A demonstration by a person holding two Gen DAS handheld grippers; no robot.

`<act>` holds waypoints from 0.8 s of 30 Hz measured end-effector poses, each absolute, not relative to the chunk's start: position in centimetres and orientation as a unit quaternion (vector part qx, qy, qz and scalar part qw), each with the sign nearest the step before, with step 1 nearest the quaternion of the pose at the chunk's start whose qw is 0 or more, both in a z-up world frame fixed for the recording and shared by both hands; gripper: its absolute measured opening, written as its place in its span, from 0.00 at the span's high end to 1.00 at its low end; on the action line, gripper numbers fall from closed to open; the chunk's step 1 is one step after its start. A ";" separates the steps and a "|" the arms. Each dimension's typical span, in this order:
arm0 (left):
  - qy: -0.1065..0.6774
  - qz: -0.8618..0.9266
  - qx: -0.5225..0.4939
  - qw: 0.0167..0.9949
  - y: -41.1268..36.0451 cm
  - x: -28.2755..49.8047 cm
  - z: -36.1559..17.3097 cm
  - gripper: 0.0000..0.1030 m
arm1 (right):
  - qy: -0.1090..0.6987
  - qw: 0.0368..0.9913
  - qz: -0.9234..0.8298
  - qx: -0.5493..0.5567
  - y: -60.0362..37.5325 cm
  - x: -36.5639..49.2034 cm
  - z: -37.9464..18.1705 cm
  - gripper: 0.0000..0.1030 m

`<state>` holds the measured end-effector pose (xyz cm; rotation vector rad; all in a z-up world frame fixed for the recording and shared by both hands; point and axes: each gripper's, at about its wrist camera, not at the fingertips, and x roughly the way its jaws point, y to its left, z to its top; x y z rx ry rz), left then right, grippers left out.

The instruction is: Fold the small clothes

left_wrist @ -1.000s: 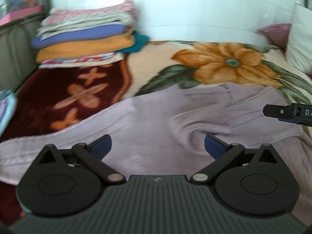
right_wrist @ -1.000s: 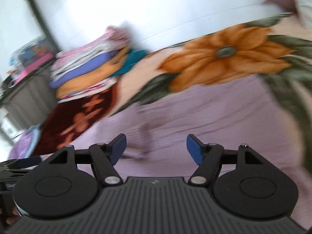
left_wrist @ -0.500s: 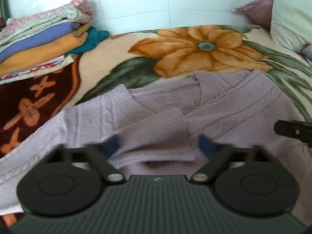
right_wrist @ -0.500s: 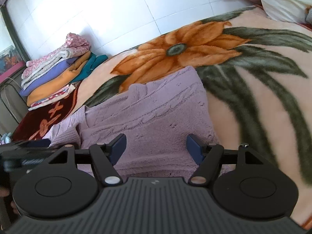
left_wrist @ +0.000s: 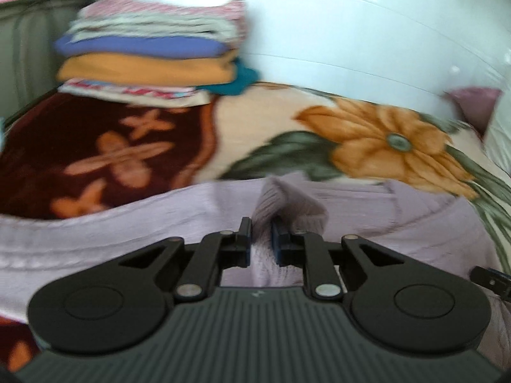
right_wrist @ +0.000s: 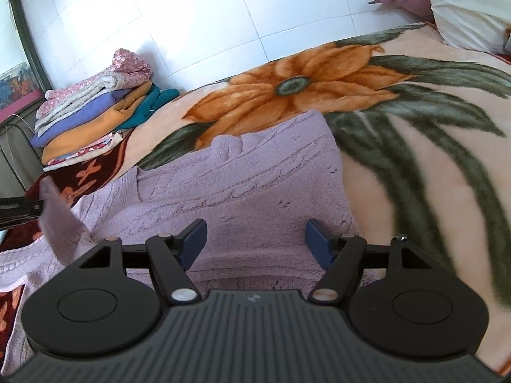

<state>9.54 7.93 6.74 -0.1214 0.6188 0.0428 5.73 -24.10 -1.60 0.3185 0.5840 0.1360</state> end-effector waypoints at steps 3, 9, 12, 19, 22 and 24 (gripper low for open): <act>0.319 0.036 -0.076 0.944 10.3 8.8 6.3 0.81 | 0.286 0.944 0.065 0.149 -23.9 5.7 -1.7 0.27; 0.333 0.057 -0.112 0.934 13.4 6.8 5.7 0.69 | 0.287 0.945 0.060 0.144 -23.6 5.7 -1.7 0.27; 0.324 0.067 -0.129 0.935 14.5 5.5 5.8 0.48 | 0.288 0.945 0.060 0.142 -23.6 5.8 -1.6 0.27; 0.314 0.037 -0.177 0.932 15.2 4.8 6.5 0.47 | 0.289 0.946 0.058 0.136 -23.4 5.8 -1.6 0.27; 0.308 0.020 -0.200 0.930 14.8 5.0 6.6 0.47 | 0.290 0.945 0.059 0.138 -23.5 5.7 -1.6 0.27; 0.315 0.016 -0.203 0.927 14.5 5.4 6.4 0.47 | 0.291 0.945 0.060 0.138 -23.5 5.7 -1.6 0.27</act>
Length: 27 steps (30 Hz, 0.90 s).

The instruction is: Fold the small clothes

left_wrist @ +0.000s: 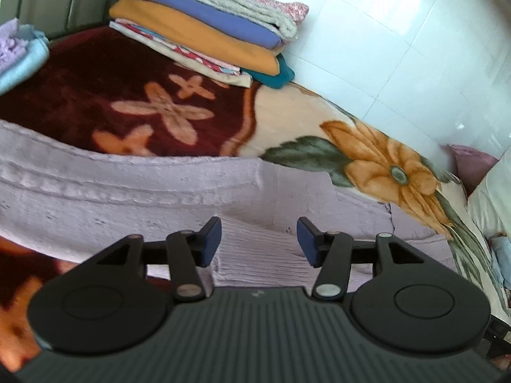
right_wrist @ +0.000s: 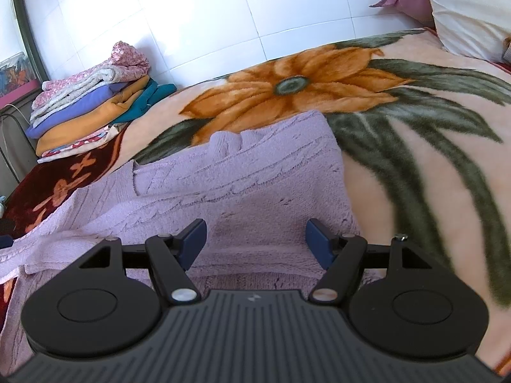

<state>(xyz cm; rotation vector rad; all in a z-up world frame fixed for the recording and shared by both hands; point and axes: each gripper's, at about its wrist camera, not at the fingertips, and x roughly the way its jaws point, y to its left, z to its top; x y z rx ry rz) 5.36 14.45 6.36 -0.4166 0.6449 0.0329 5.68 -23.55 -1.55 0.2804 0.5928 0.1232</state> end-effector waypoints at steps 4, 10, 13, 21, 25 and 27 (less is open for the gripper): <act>0.346 0.031 -0.200 0.916 14.1 6.6 4.9 0.47 | 0.296 0.943 0.062 0.139 -23.7 5.9 -1.4 0.27; 0.392 0.049 -0.141 0.908 12.9 7.0 2.6 0.53 | 0.300 0.942 0.067 0.135 -23.7 5.9 -1.3 0.27; 0.394 0.059 -0.108 0.911 12.2 6.7 2.7 0.53 | 0.301 0.944 0.069 0.116 -23.5 5.9 -1.4 0.27; 0.381 0.059 -0.134 0.913 12.7 5.9 3.2 0.53 | 0.315 0.943 0.068 0.084 -23.1 5.6 -1.5 0.27; 0.364 0.076 -0.163 0.914 14.1 4.0 4.6 0.52 | 0.309 0.941 0.072 0.119 -23.6 4.8 -0.7 0.26; 0.353 0.095 -0.162 0.917 15.0 2.9 5.3 0.47 | 0.307 0.940 0.071 0.135 -23.9 4.1 -0.2 0.26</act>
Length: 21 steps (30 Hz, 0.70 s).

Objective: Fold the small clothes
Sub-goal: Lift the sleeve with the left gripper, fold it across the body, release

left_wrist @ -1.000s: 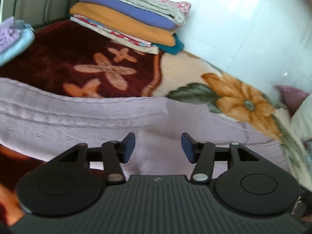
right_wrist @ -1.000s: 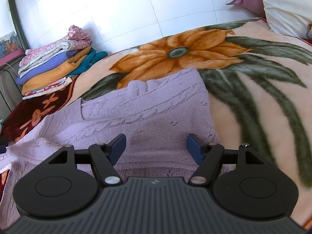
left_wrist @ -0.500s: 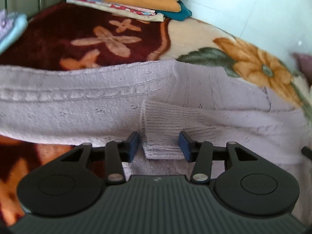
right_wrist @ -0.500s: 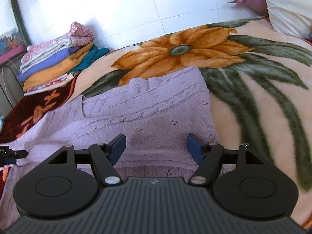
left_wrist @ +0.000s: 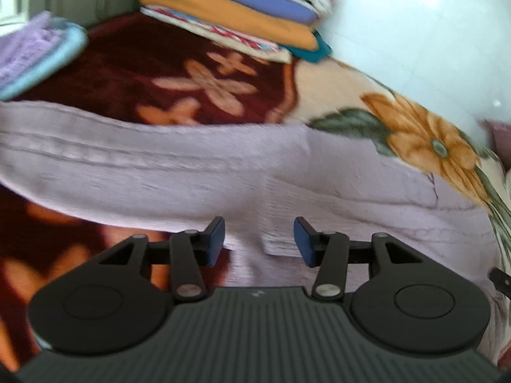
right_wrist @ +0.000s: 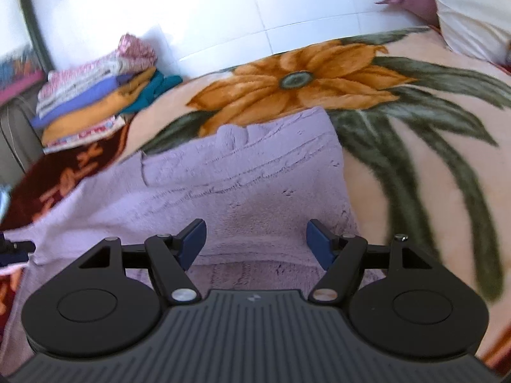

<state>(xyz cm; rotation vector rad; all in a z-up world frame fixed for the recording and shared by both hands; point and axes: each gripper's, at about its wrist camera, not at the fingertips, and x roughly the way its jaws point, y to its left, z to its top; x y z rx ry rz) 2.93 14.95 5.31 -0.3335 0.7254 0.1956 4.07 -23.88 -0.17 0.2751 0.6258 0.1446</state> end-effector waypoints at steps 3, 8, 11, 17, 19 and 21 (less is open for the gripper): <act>0.338 0.129 -0.165 0.918 16.7 1.5 5.9 0.36 | 0.302 0.941 0.073 0.131 -24.0 2.4 0.7 0.26; 0.333 0.201 -0.175 0.905 20.2 -0.1 5.3 0.35 | 0.304 0.939 0.083 0.136 -24.1 -0.5 1.4 0.26; 0.328 0.221 -0.204 0.896 22.3 -0.9 4.7 0.35 | 0.307 0.937 0.084 0.145 -24.3 -1.9 1.5 0.26; 0.309 0.273 -0.203 0.888 25.9 -1.8 3.9 0.35 | 0.307 0.936 0.082 0.153 -24.3 -4.3 1.9 0.26; 0.296 0.268 -0.222 0.889 27.2 -1.9 3.4 0.35 | 0.306 0.936 0.079 0.156 -24.3 -4.9 2.0 0.26; 0.285 0.264 -0.227 0.893 27.8 -1.7 3.2 0.35 | 0.304 0.936 0.075 0.159 -24.3 -5.3 1.9 0.26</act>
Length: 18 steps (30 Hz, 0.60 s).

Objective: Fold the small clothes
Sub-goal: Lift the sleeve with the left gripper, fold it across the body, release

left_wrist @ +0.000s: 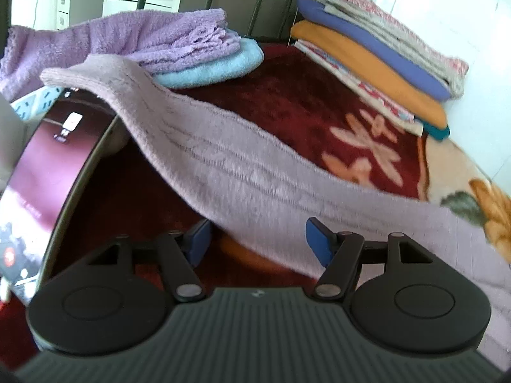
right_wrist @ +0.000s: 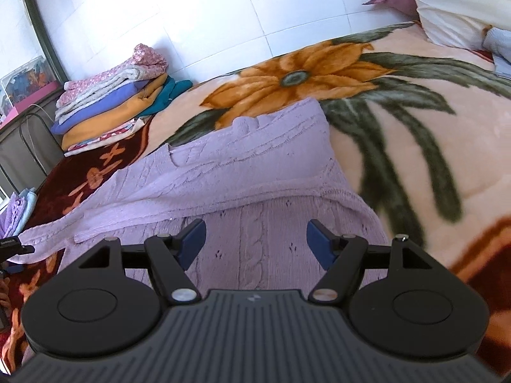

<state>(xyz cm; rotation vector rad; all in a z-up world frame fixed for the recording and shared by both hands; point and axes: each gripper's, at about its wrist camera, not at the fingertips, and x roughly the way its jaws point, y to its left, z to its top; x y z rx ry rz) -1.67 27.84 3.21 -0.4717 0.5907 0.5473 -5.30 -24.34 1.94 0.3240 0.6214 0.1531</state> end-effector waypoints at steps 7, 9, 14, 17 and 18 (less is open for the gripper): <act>0.237 0.253 -0.241 0.906 29.6 -0.3 2.7 0.32 | 0.317 0.930 0.062 0.174 -24.2 -5.7 1.3 0.26; 0.230 0.250 -0.235 0.911 29.7 0.1 2.6 0.32 | 0.317 0.931 0.060 0.171 -24.0 -6.0 1.3 0.26; 0.221 0.224 -0.205 0.927 29.6 0.7 3.0 0.82 | 0.323 0.930 0.055 0.169 -23.8 -6.3 1.0 0.26; 0.209 0.204 -0.215 0.932 29.7 0.6 3.7 0.89 | 0.323 0.929 0.053 0.174 -23.8 -6.3 0.9 0.26; 0.200 0.199 -0.211 0.936 29.5 0.4 4.1 0.90 | 0.322 0.929 0.053 0.174 -23.8 -6.3 0.9 0.26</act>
